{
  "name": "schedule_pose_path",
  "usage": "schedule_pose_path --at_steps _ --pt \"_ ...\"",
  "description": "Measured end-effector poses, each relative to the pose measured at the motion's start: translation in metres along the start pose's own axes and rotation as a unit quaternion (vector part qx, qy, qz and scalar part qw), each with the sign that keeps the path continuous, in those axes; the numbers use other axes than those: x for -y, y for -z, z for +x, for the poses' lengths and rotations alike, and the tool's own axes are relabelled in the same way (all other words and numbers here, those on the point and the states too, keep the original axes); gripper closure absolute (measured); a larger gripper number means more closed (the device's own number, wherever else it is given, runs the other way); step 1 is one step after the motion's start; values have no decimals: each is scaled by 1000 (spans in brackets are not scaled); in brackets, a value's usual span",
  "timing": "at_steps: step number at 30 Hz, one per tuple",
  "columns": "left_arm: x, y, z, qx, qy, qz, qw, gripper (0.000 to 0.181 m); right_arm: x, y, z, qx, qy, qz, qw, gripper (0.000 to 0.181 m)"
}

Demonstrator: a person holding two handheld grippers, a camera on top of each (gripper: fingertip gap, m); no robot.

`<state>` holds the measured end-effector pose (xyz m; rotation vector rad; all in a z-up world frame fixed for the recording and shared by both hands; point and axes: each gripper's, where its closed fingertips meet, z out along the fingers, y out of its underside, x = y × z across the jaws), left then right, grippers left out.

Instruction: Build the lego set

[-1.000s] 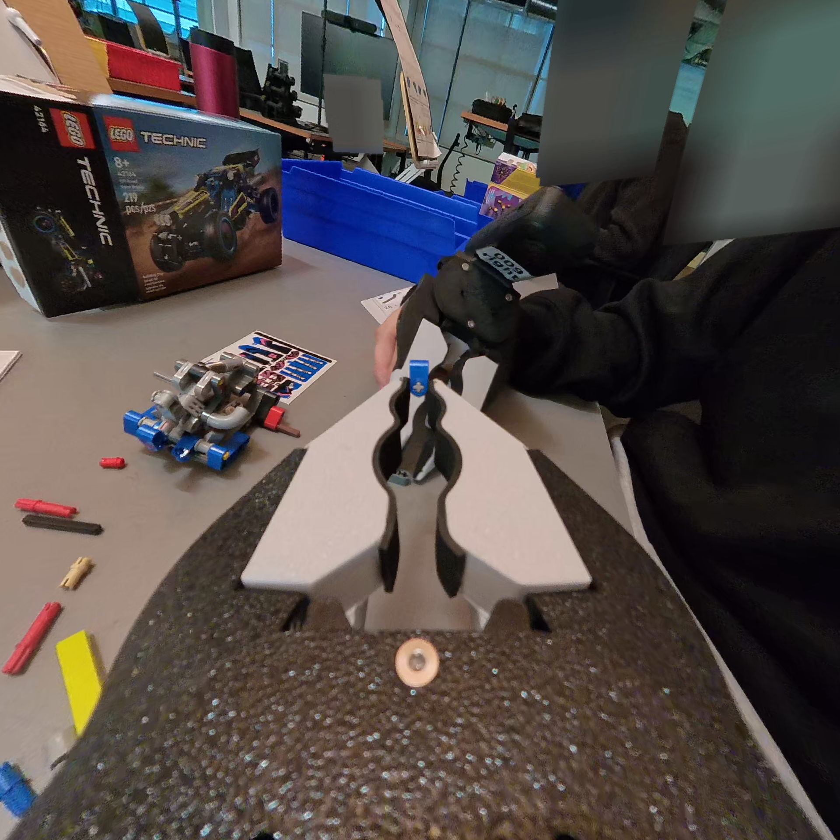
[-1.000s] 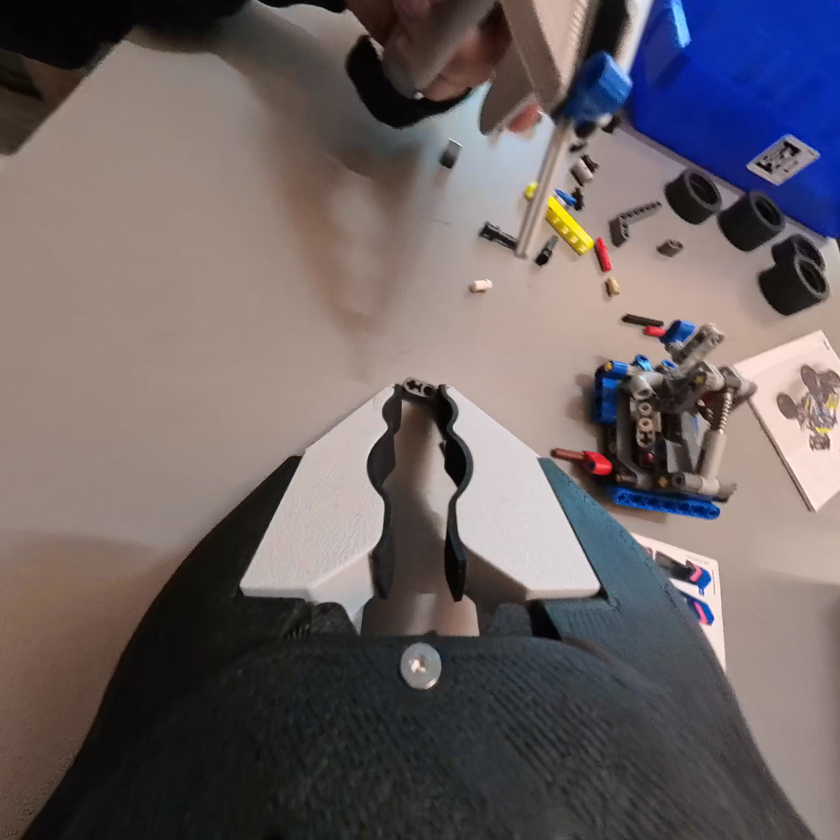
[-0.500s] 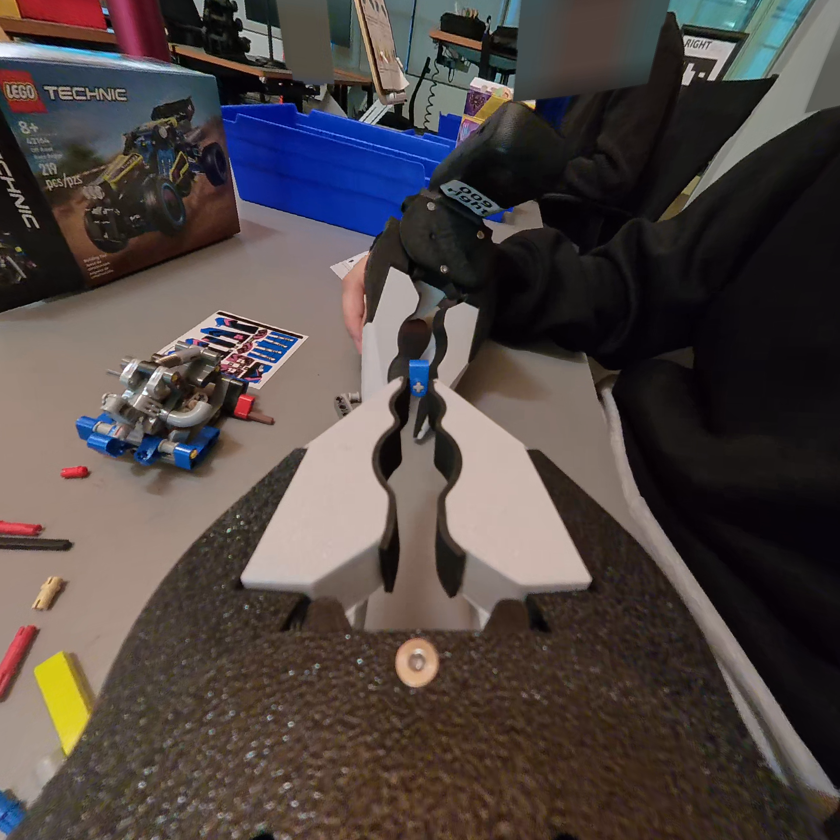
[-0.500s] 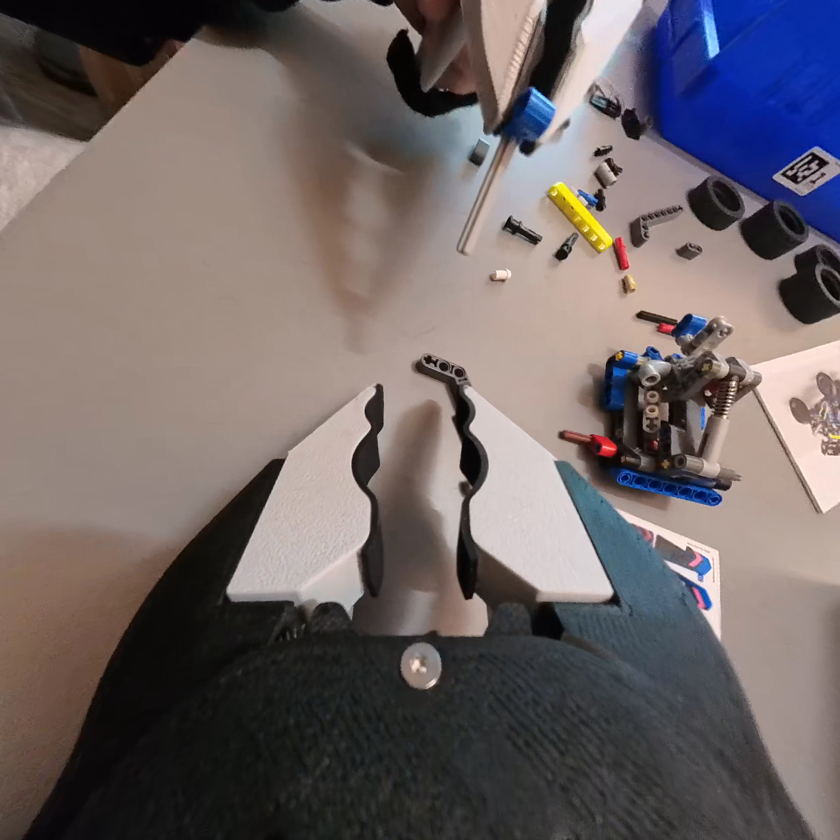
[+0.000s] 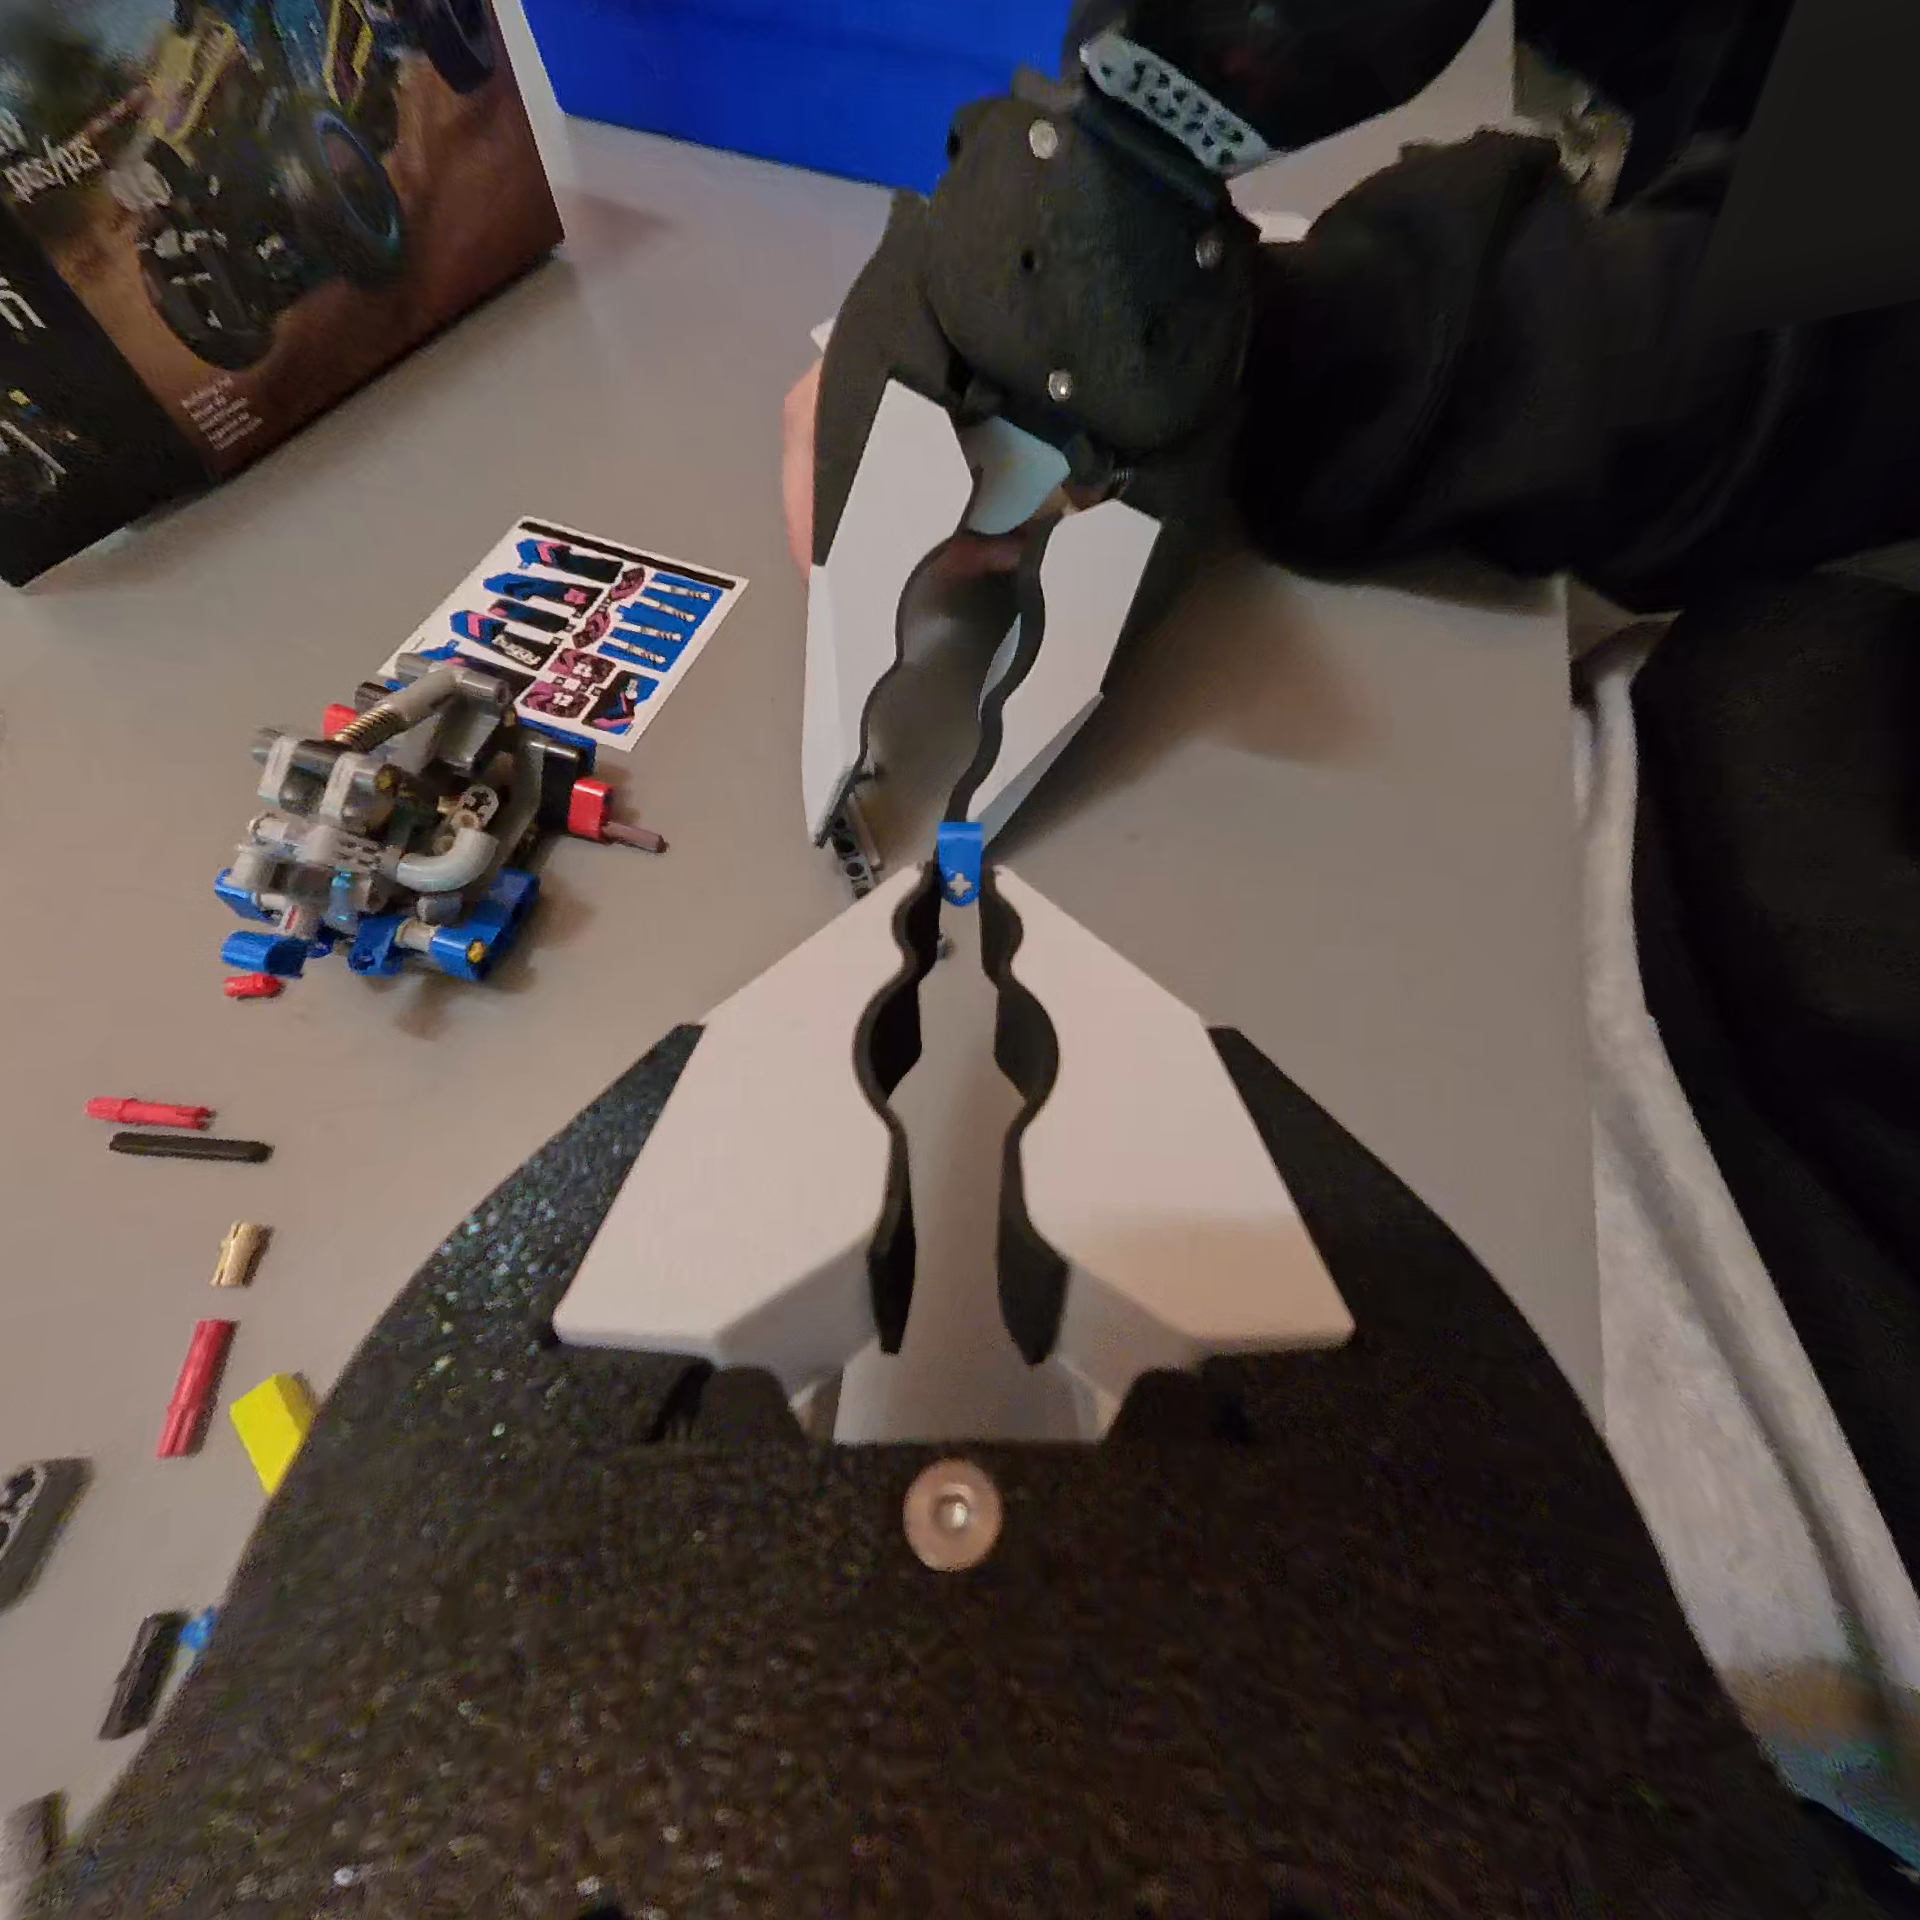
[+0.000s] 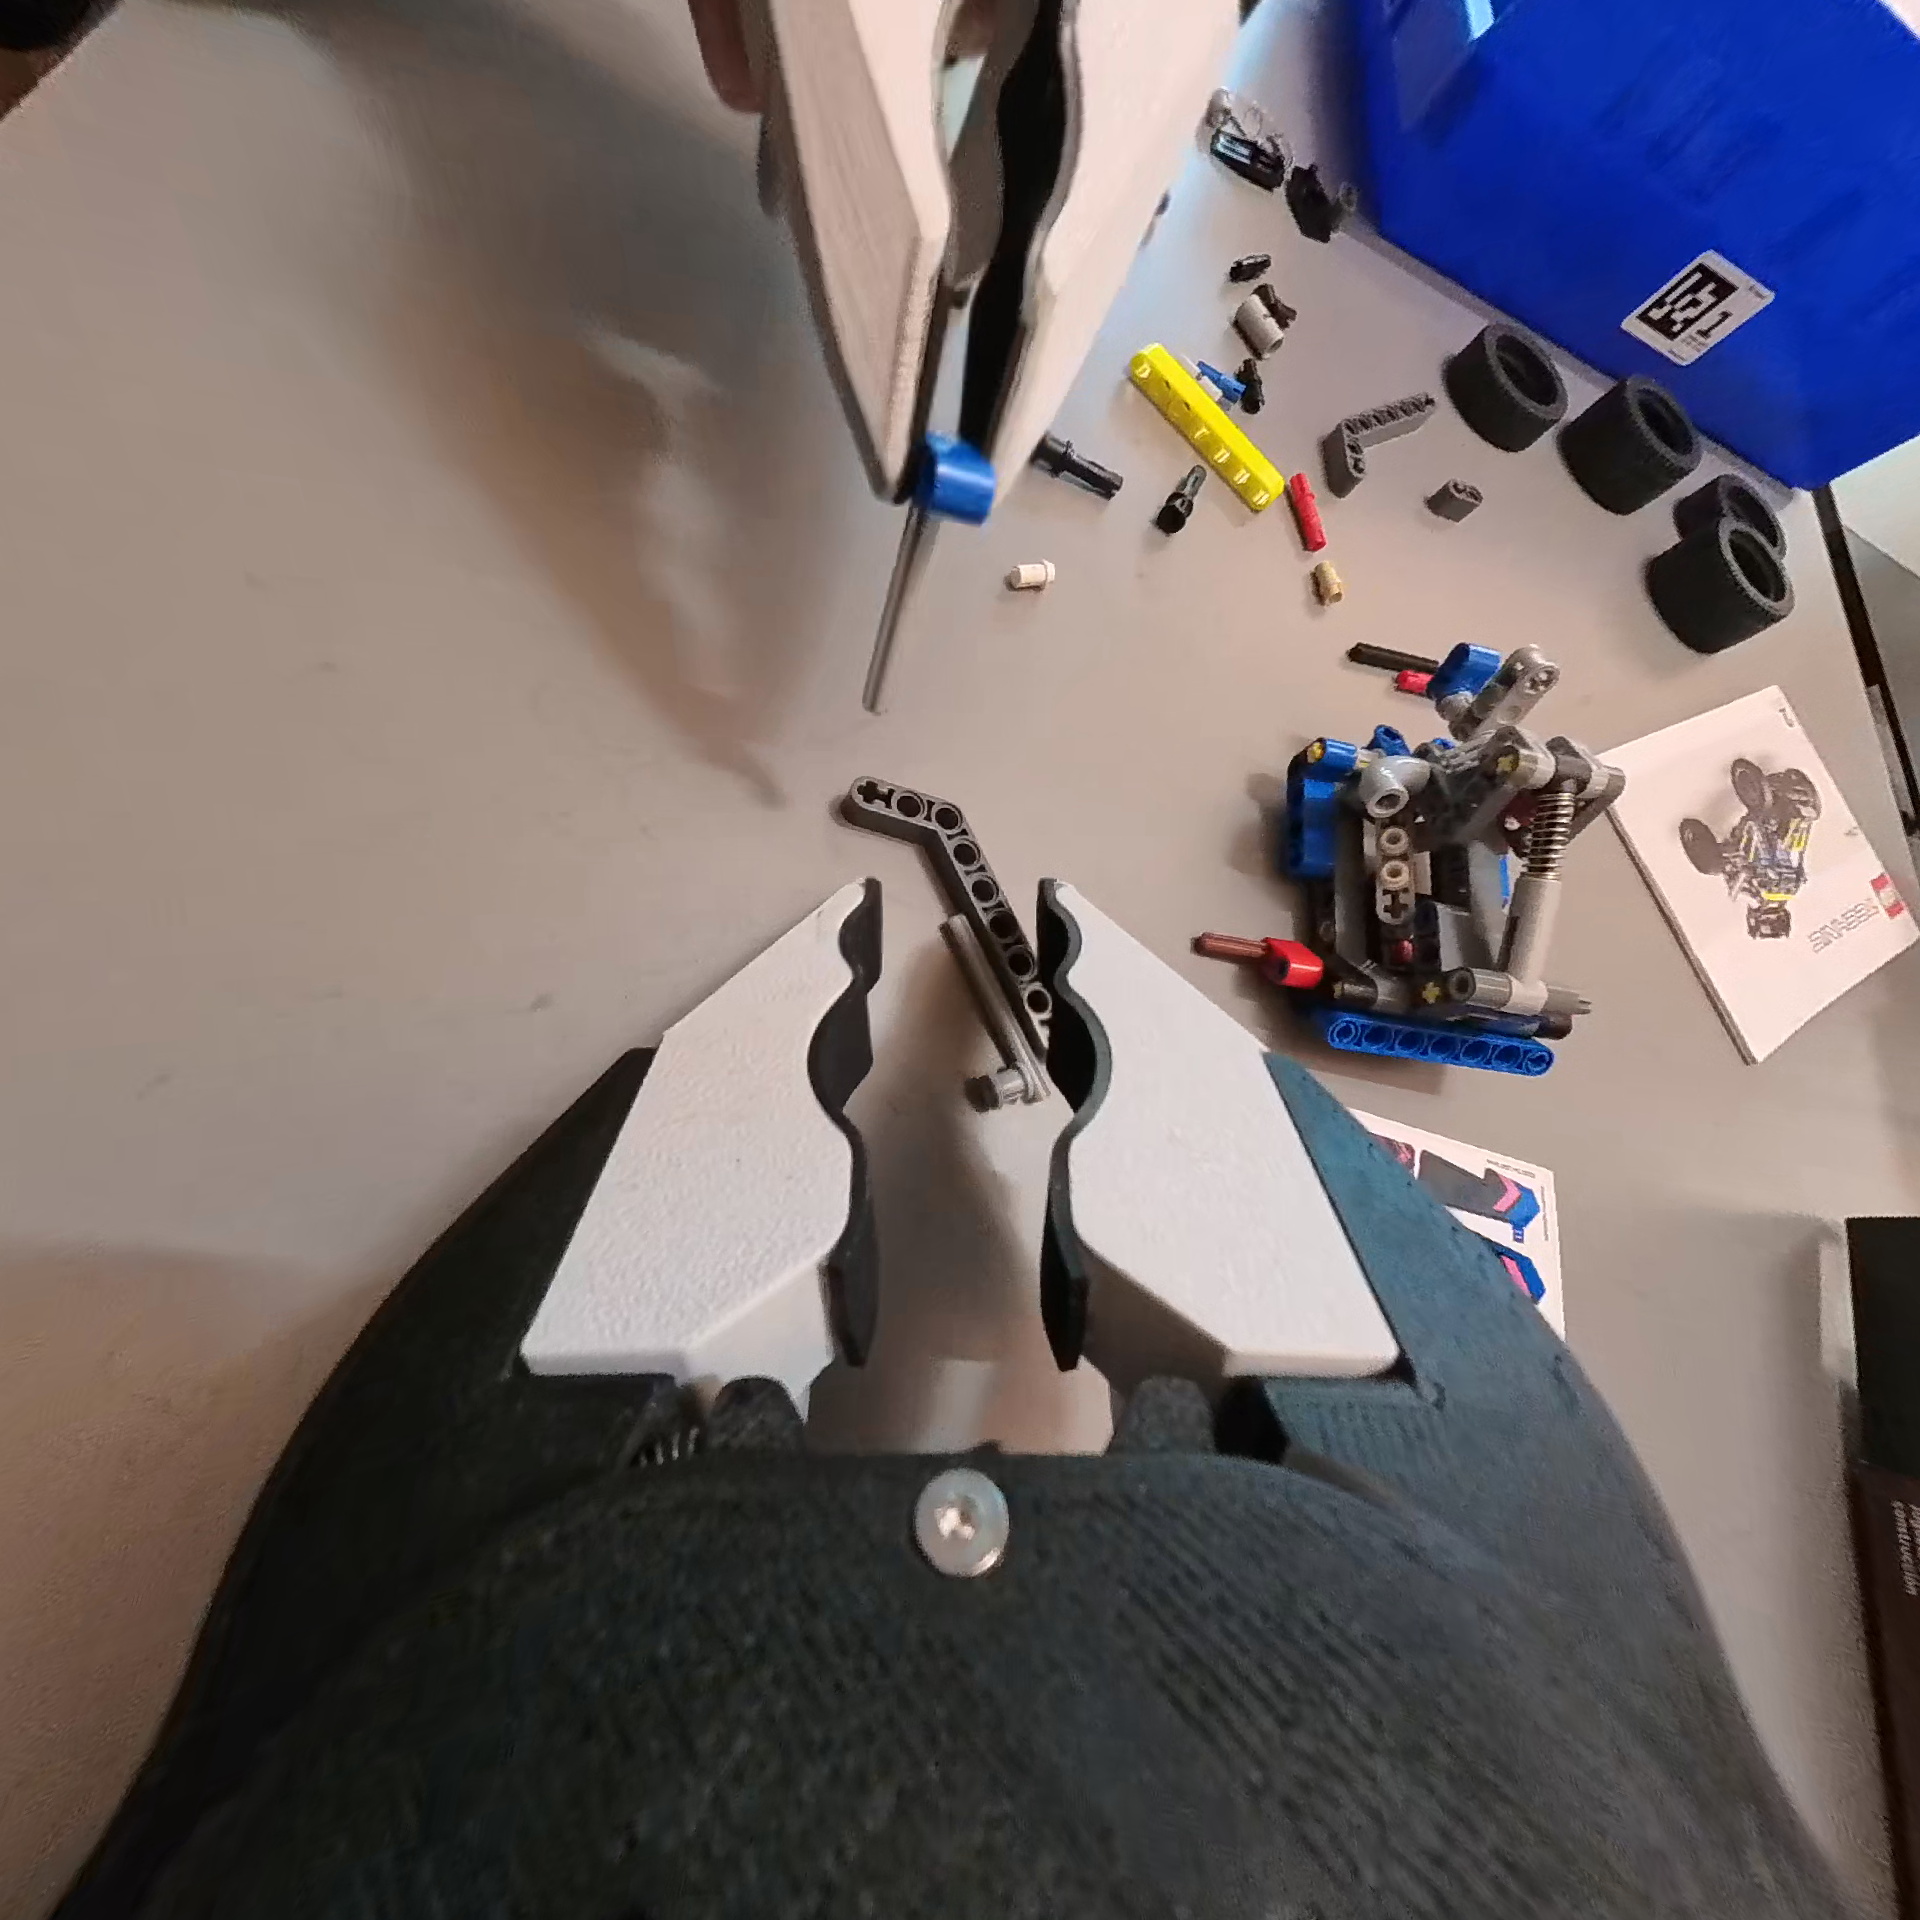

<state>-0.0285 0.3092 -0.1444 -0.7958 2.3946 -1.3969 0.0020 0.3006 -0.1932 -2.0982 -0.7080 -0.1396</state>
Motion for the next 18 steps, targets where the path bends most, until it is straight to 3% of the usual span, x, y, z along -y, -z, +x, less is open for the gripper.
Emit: schedule_pose_path --at_steps 18 --pt "-1 -4 15 -7 -37 -53 998 177 3 -1 -7 30 13 17 999 171"
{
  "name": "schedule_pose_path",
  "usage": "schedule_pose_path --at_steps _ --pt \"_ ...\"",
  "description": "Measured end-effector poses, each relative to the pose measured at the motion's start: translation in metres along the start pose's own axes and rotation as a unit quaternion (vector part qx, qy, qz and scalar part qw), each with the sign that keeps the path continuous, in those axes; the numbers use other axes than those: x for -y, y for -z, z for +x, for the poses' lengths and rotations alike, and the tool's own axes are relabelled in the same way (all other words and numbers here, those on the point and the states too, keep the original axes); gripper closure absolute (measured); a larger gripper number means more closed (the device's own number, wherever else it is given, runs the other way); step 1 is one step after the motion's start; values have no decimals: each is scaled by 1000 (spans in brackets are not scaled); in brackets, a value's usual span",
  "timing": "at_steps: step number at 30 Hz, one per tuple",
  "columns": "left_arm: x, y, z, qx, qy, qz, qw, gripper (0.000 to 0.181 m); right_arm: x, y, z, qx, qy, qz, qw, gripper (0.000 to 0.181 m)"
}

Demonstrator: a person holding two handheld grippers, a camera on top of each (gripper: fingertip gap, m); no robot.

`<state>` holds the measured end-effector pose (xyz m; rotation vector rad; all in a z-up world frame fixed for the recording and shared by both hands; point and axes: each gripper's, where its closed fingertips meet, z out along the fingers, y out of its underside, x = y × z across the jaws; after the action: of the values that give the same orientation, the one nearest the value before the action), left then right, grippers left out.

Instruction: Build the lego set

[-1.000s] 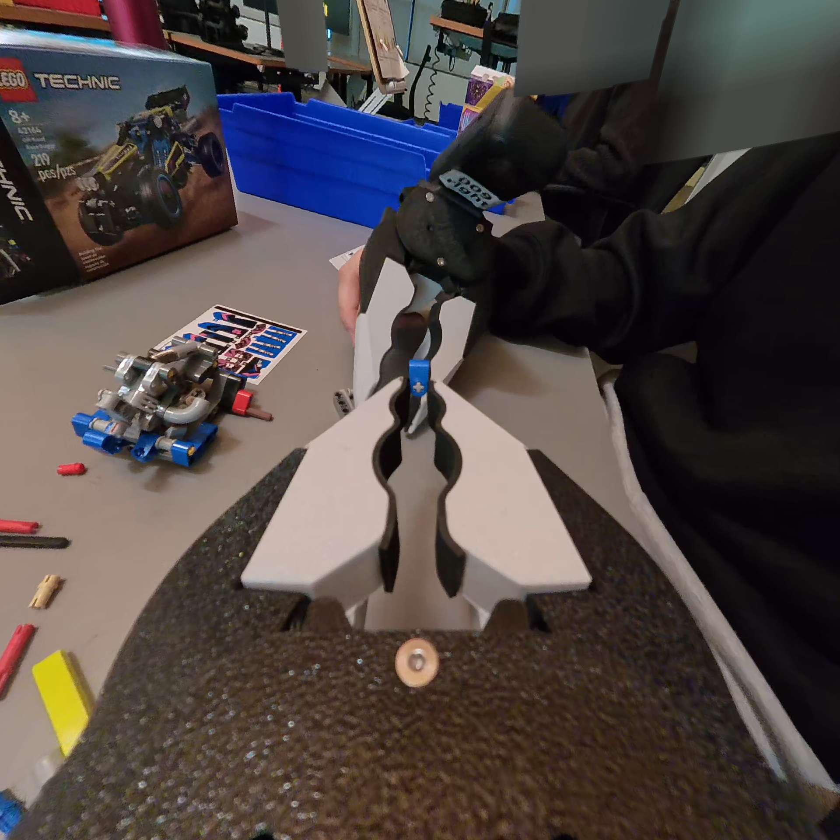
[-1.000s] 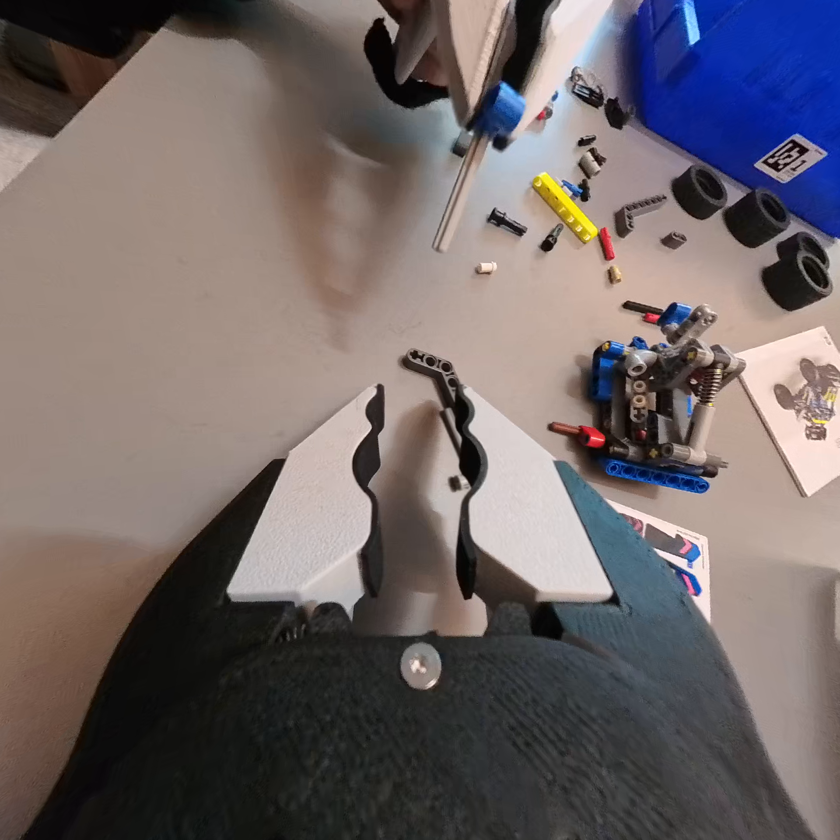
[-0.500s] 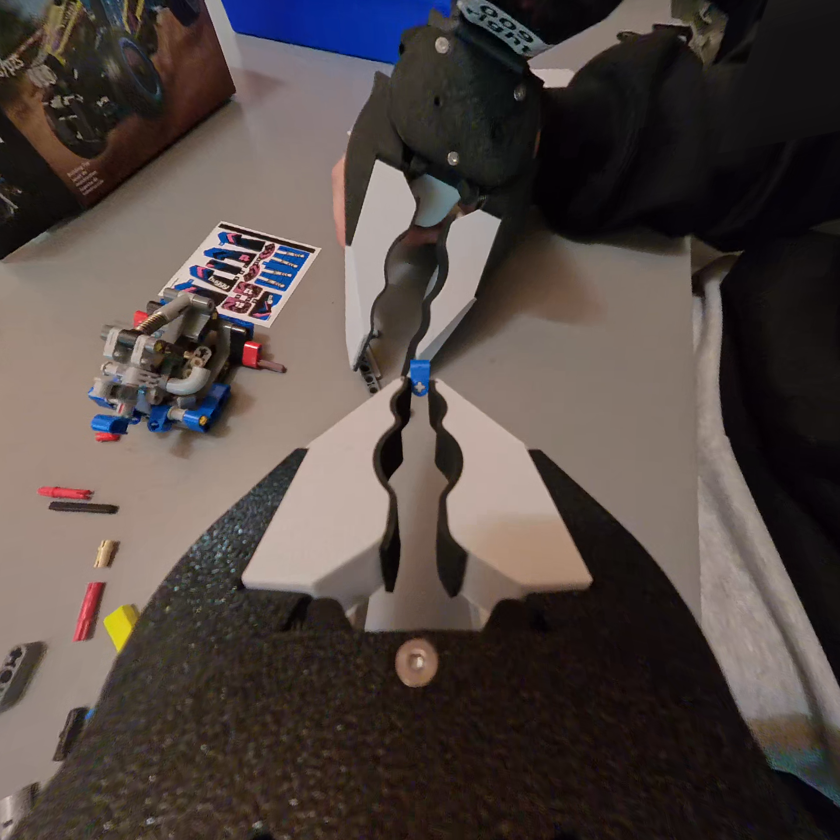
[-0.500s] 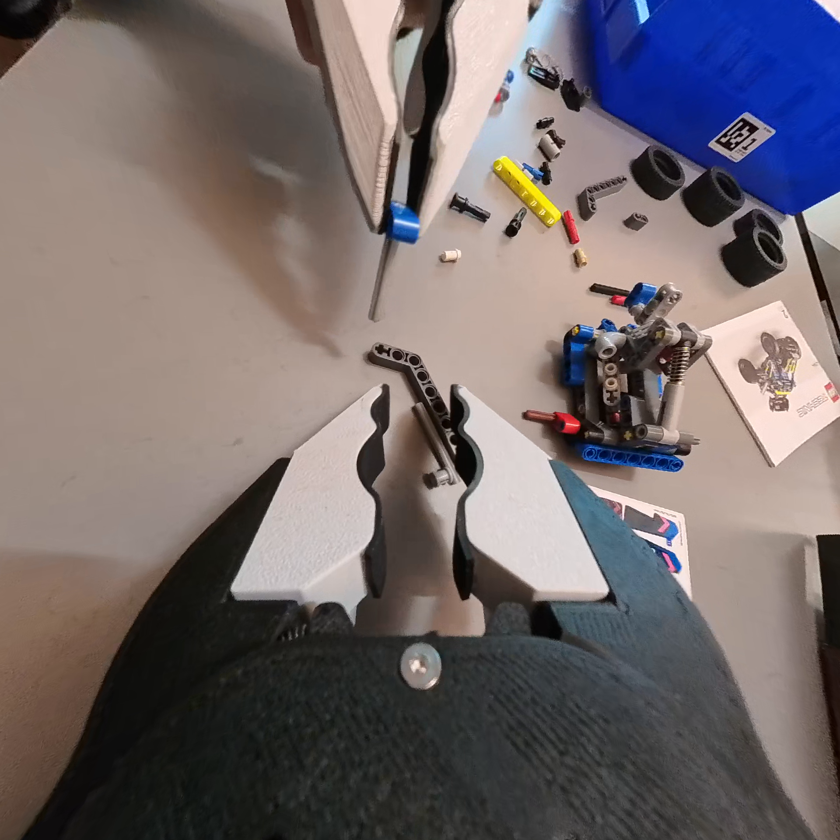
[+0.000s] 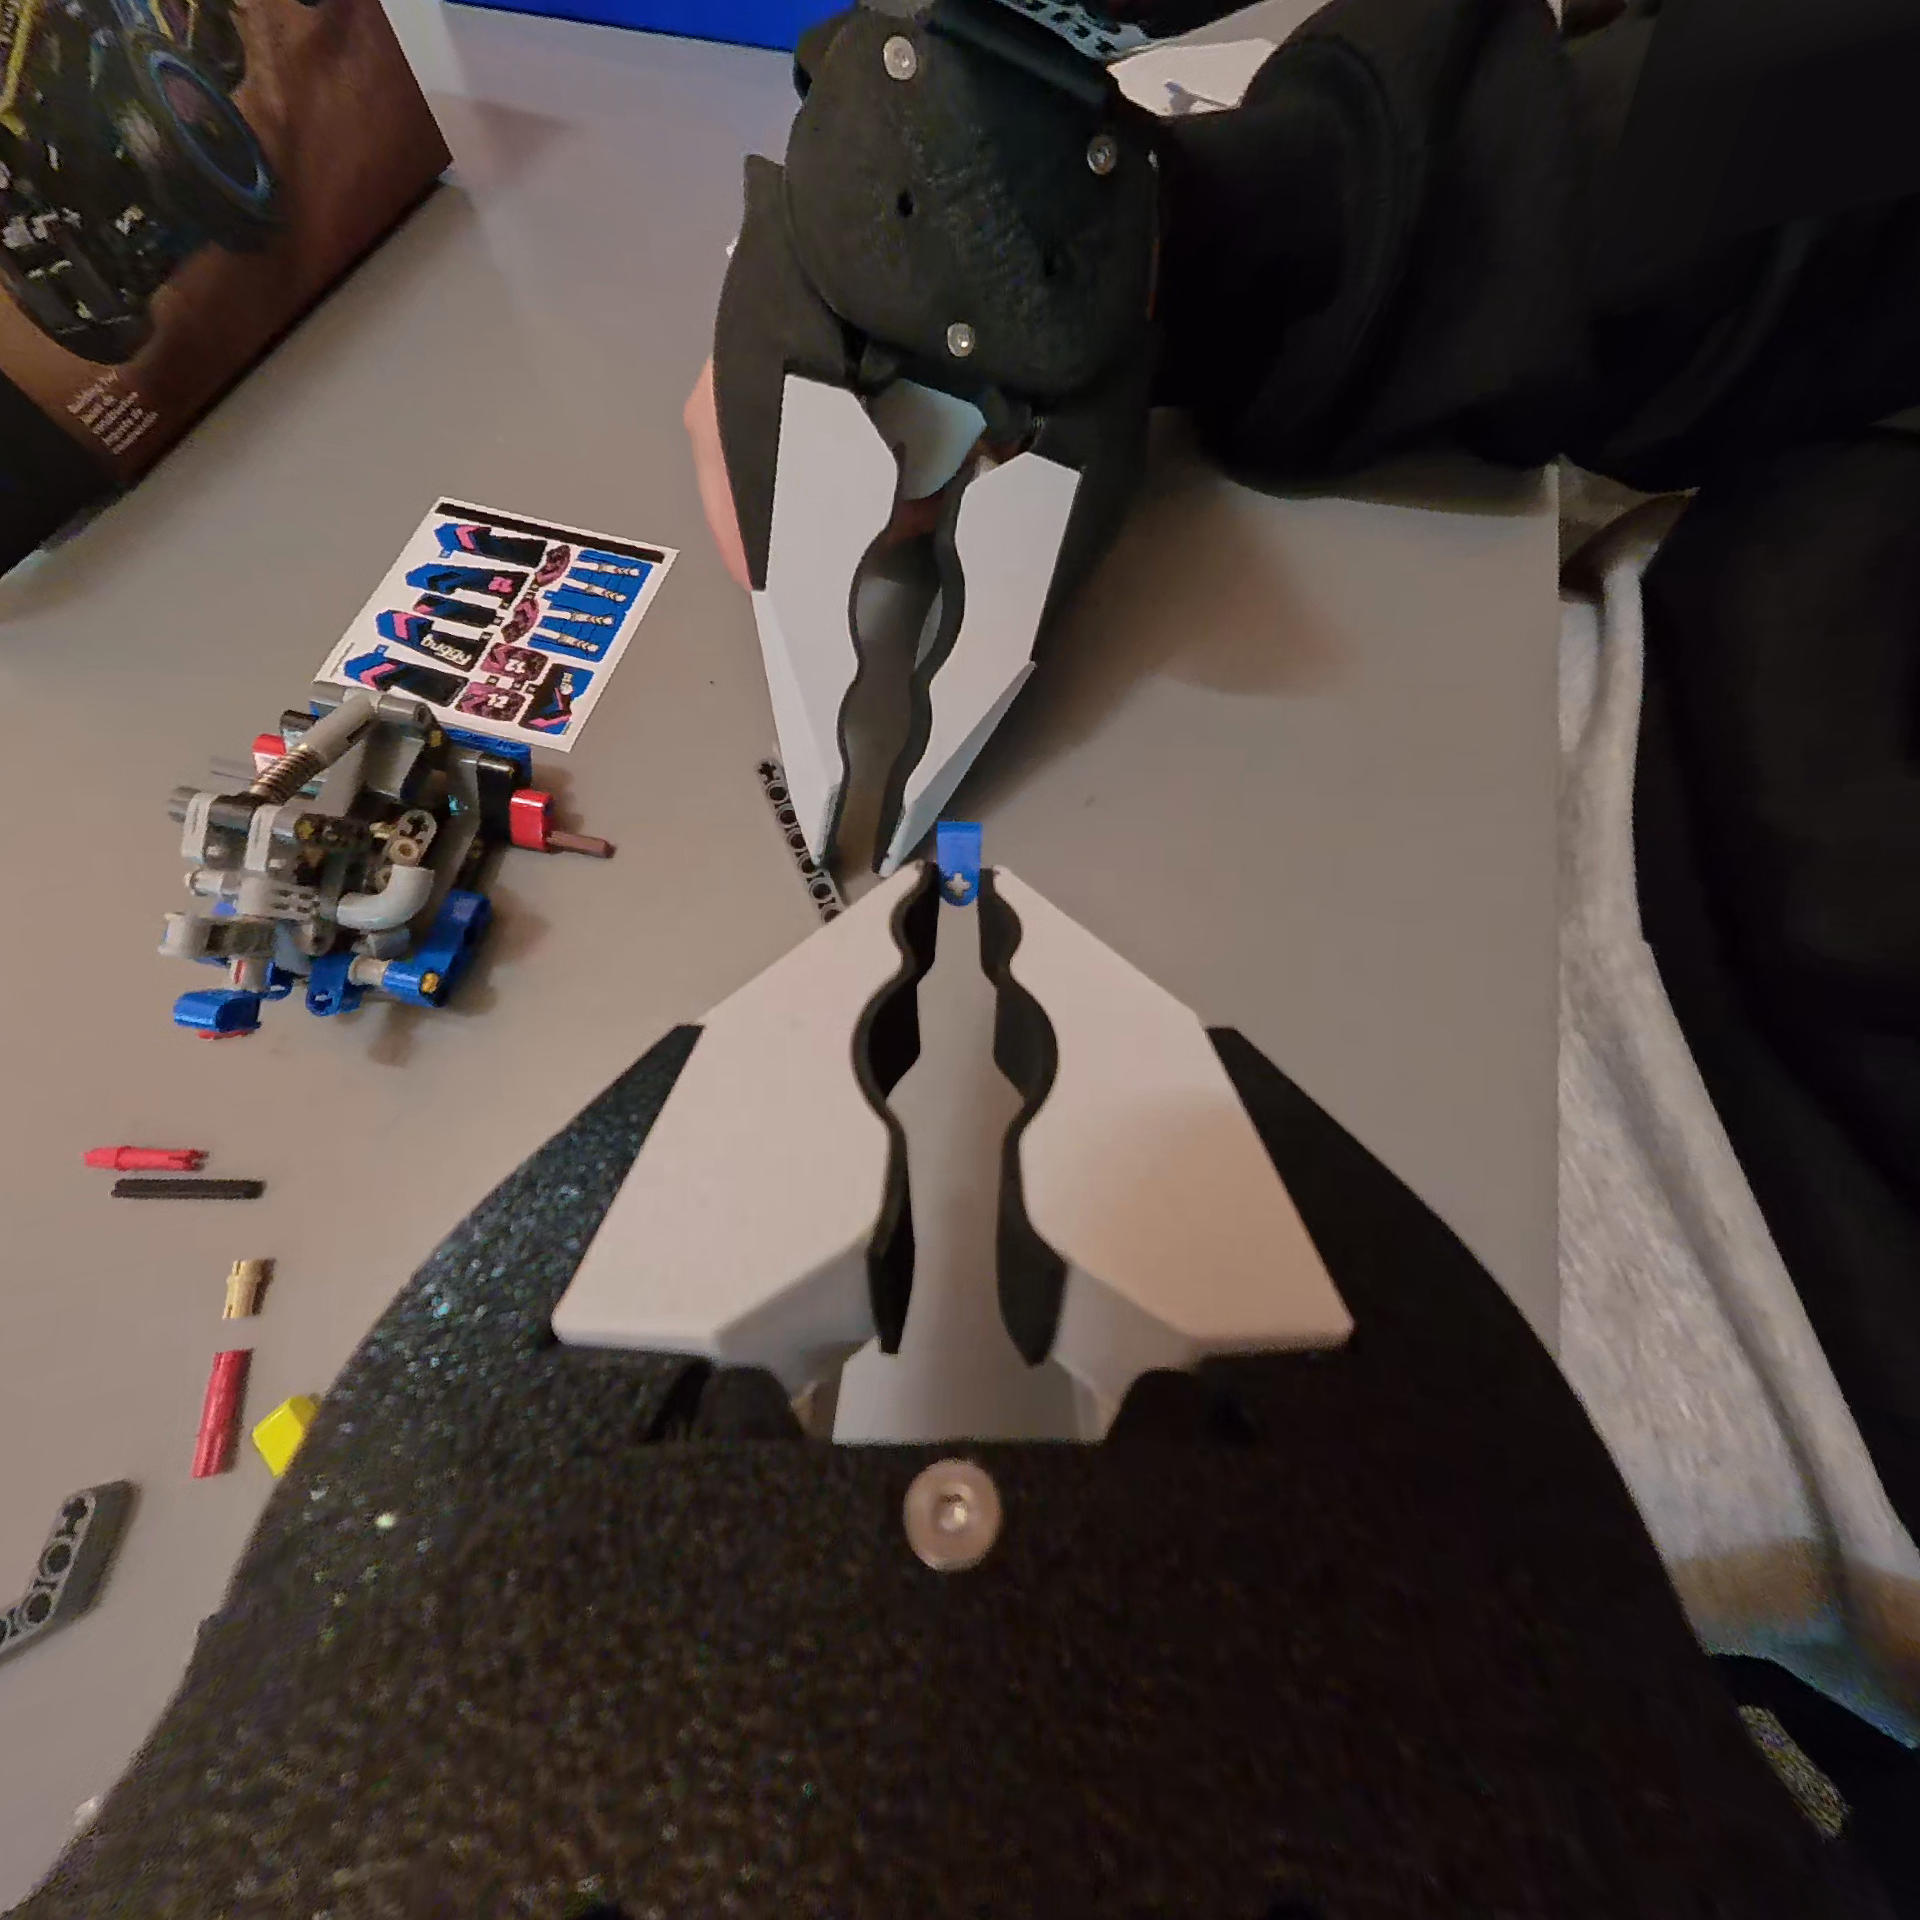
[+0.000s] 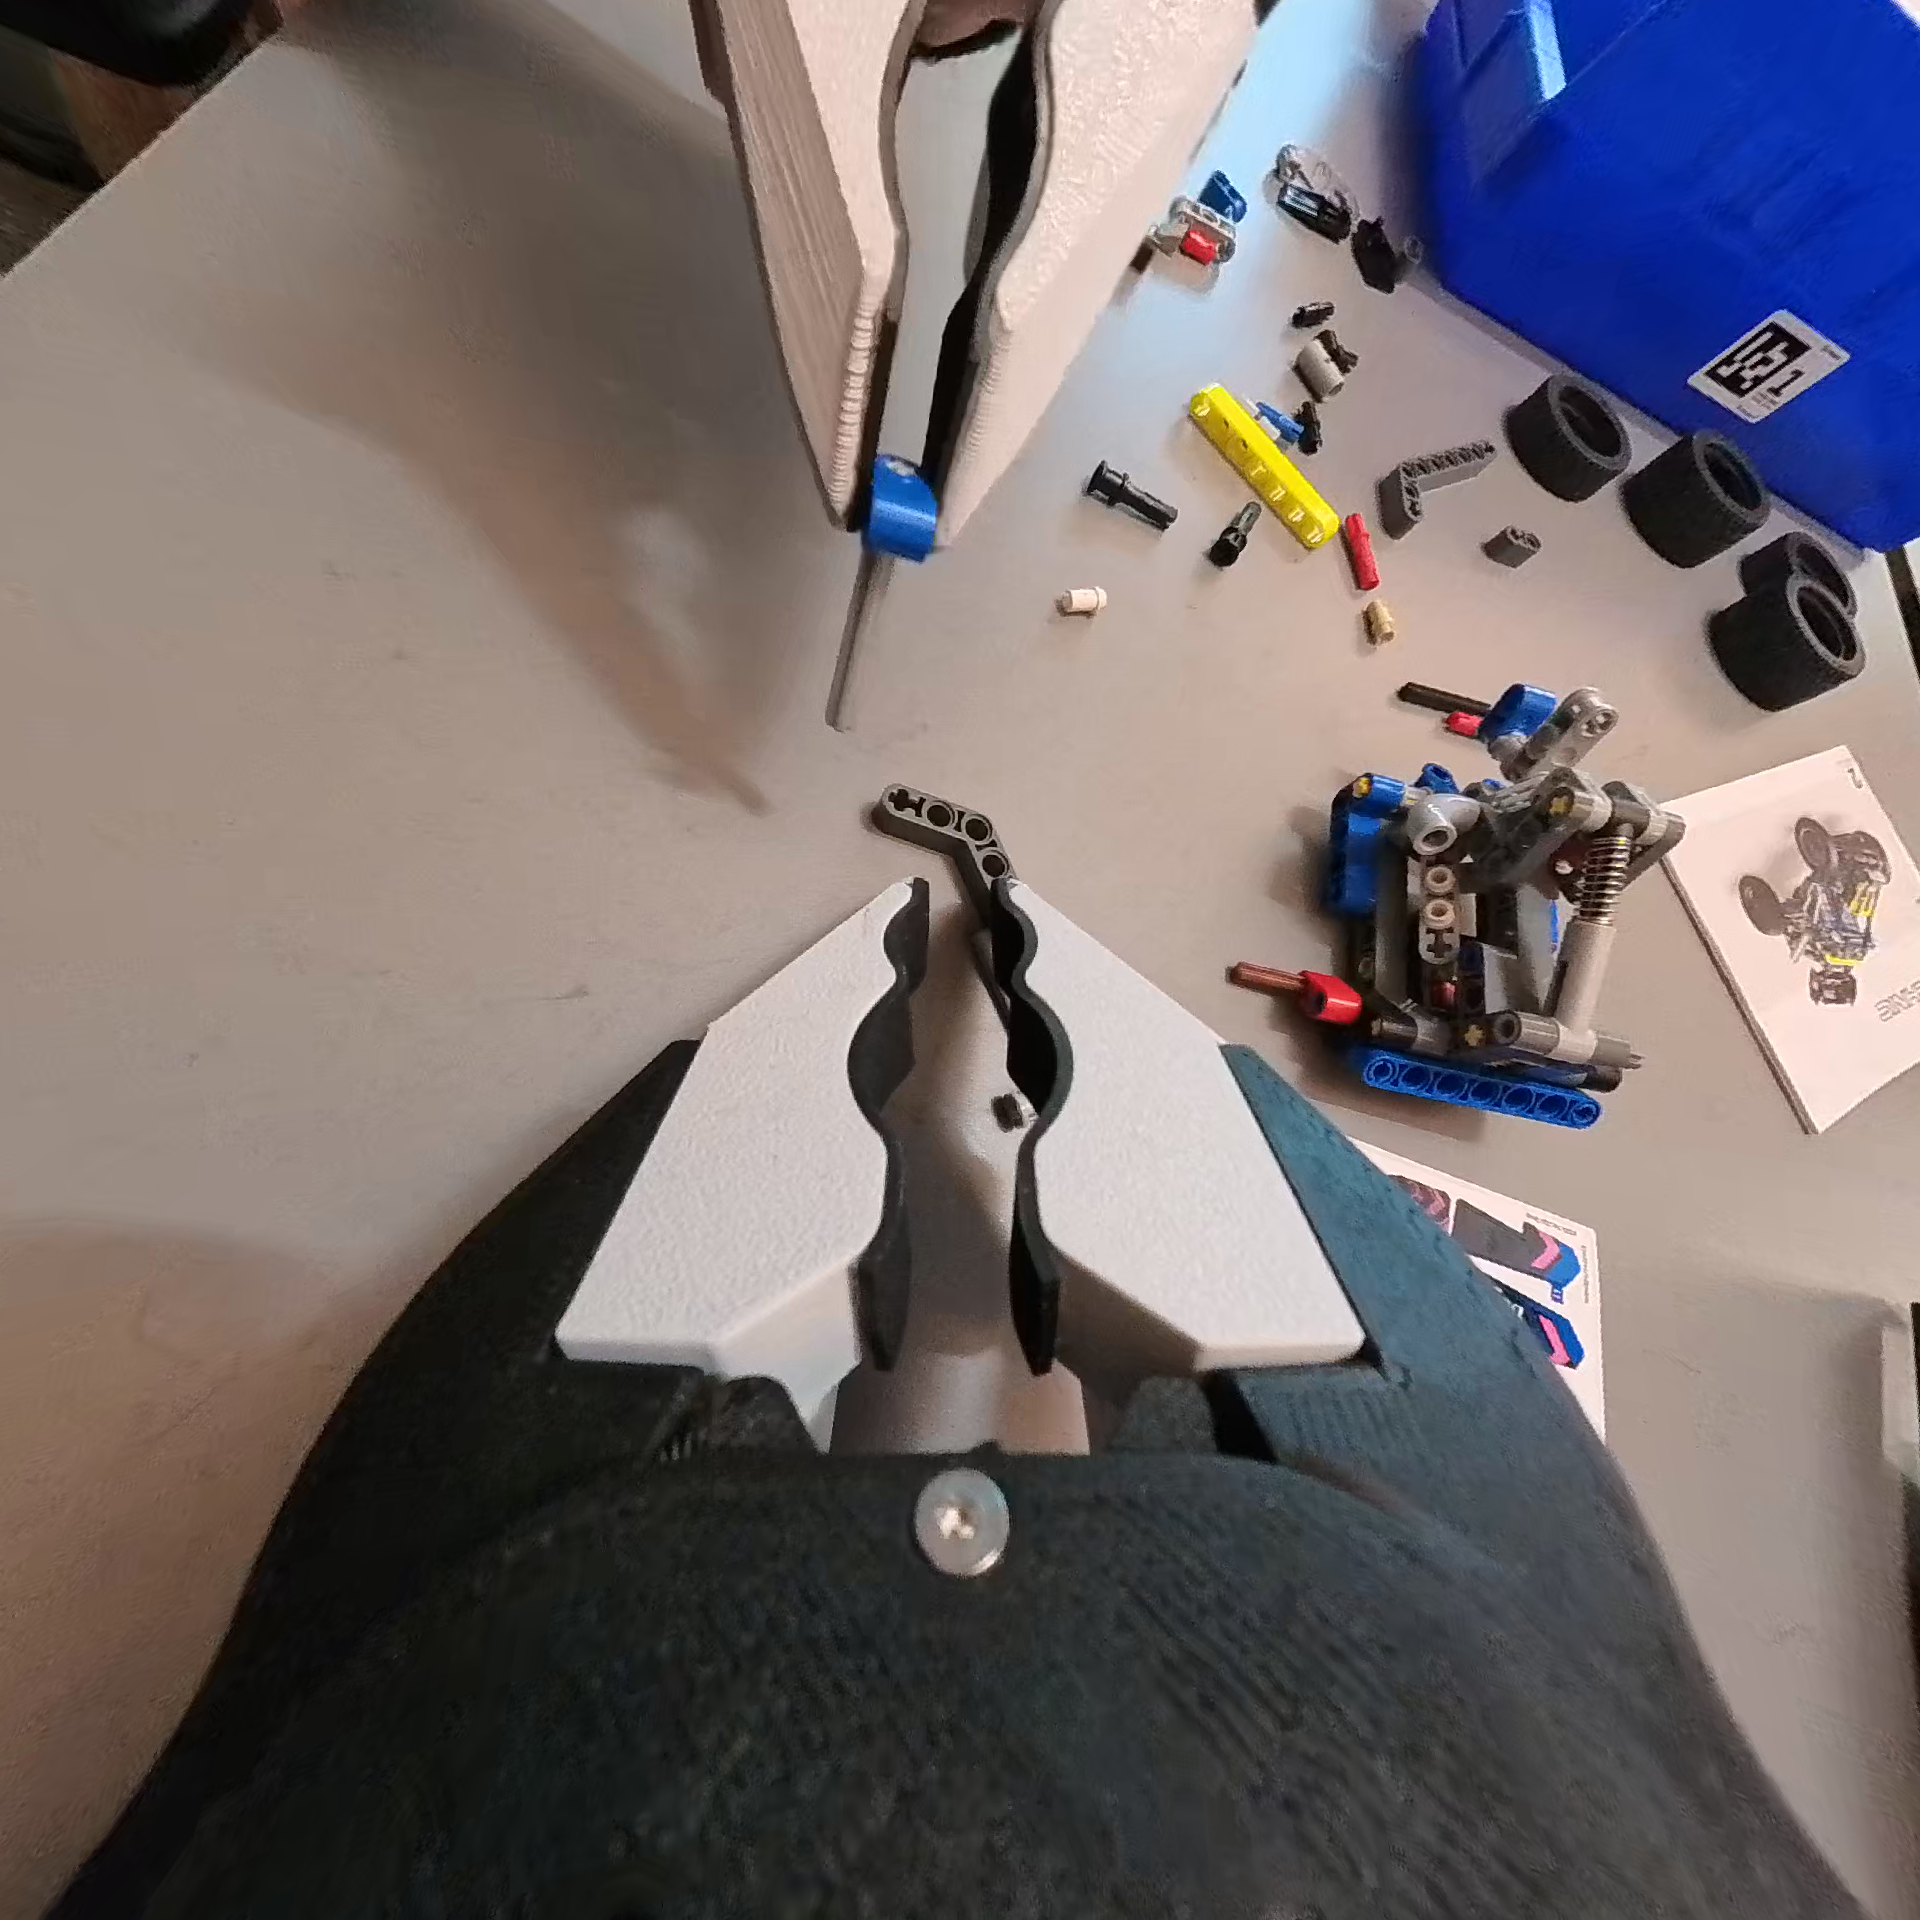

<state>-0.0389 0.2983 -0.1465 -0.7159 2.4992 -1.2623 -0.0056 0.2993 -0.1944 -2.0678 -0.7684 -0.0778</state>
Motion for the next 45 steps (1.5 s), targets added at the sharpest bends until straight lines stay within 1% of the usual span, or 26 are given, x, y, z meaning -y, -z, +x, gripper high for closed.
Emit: schedule_pose_path --at_steps 3,6,7,9,12,15,18,23,45 --pt "0 1 -1 1 -6 -19 1000 177 0 0 -1 9 2 3 1000 172" --pt "2 1 -6 4 -12 -55 998 177 1 0 -1 14 10 6 1000 173" --pt "4 0 -6 -5 -15 -68 998 177 1 0 -1 13 14 7 1000 174" --pt "4 -5 -8 -16 -23 -105 994 177 0 -1 0 11 19 7 1000 176" --pt "-5 -11 -14 -28 -29 -166 985 177 0 -1 0 10 19 7 1000 176" --pt "-6 -18 -13 -44 -36 -192 980 177 0 -1 0 9 20 7 1000 176" --pt "-7 -21 -13 -45 -48 -216 974 177 0 -1 0 9 21 7 1000 177" --pt "-8 -24 -19 -30 -52 -236 970 177 0 -1 -1 9 23 8 1000 177" --pt "-7 -25 -16 -21 -66 -253 965 177 1 0 -1 7 26 8 1000 178"
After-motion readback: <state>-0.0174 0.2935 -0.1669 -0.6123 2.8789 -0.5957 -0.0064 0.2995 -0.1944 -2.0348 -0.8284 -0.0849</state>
